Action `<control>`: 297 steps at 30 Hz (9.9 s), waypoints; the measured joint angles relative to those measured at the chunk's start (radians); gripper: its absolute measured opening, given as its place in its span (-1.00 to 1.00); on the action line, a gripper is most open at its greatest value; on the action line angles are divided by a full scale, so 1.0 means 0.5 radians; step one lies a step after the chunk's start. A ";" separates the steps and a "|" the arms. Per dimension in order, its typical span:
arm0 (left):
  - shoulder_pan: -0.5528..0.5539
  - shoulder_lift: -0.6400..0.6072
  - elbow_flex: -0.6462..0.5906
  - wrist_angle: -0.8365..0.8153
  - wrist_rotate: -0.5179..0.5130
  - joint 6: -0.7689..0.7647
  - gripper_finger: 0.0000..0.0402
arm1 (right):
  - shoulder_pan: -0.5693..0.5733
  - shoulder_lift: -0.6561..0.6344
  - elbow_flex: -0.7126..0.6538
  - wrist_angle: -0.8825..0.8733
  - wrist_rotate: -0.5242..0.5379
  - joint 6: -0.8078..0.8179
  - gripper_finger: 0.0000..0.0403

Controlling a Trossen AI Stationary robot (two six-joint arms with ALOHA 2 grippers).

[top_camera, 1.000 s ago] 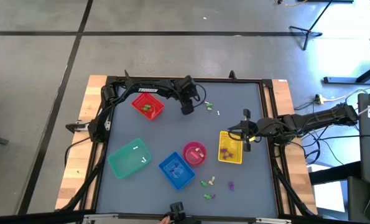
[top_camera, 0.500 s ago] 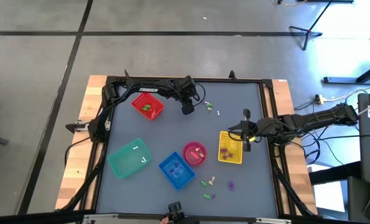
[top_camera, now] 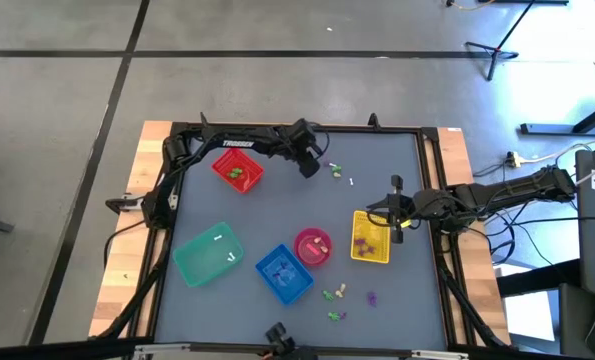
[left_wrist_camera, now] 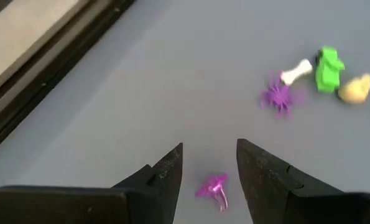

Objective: Sort Halloween decoration
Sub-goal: Put the violet witch hat toy into the blue bin

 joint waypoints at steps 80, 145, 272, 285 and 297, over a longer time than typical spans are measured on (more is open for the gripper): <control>-0.007 0.068 0.166 -0.304 -0.061 -0.181 -0.33 | 0.000 0.001 0.000 -0.002 0.001 -0.105 -0.75; -0.124 0.094 0.262 -0.922 0.090 -0.687 -0.33 | 0.001 0.001 -0.001 -0.002 -0.058 -0.151 -0.75; -1.274 -0.043 0.744 -1.548 0.602 -0.844 -1.00 | 0.001 0.000 0.000 -0.028 -0.201 -0.149 -0.75; -1.571 -0.037 0.538 -1.487 0.201 -0.961 -1.00 | 0.001 0.000 -0.001 -0.024 -0.225 -0.039 -0.75; -1.527 -0.037 0.529 -1.483 0.117 -0.891 -0.77 | 0.001 0.000 -0.001 -0.024 -0.228 -0.037 -0.75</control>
